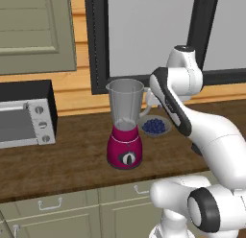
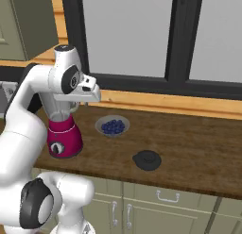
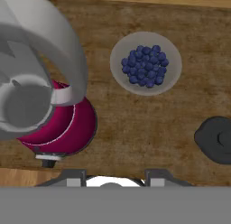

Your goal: Close the lid blender by securely placing the lid on top.

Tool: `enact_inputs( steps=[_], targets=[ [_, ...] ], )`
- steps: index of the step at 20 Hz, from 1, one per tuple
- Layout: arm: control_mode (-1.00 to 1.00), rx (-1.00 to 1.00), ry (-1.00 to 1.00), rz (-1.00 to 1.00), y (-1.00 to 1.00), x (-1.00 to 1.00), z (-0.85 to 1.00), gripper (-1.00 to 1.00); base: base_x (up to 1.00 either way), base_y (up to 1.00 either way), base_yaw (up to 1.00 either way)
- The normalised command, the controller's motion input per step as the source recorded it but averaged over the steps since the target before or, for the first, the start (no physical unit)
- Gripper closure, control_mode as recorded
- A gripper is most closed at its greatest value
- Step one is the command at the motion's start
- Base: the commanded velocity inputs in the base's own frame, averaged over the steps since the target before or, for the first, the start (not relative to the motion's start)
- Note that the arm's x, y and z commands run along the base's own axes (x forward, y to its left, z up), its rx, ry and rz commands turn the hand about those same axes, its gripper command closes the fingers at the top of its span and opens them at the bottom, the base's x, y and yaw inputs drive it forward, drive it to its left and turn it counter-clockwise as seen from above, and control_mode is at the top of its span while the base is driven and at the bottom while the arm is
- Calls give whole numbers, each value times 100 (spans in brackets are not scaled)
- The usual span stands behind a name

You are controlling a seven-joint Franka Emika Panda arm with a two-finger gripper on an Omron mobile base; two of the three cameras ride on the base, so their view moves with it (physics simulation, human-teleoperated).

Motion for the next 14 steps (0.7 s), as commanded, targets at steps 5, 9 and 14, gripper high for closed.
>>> enact_inputs(
  steps=[5, 9, 14],
  targets=[
    [-100, 4, -1, -2, -9, -26, -1, -100, 0, 0, 0],
    [-100, 27, -3, -25, -87, -94, -20, -100, 0, 0, 0],
    [-100, 27, 0, -28, -100, -81, -30, -100, 0, 0, 0]
  ],
)
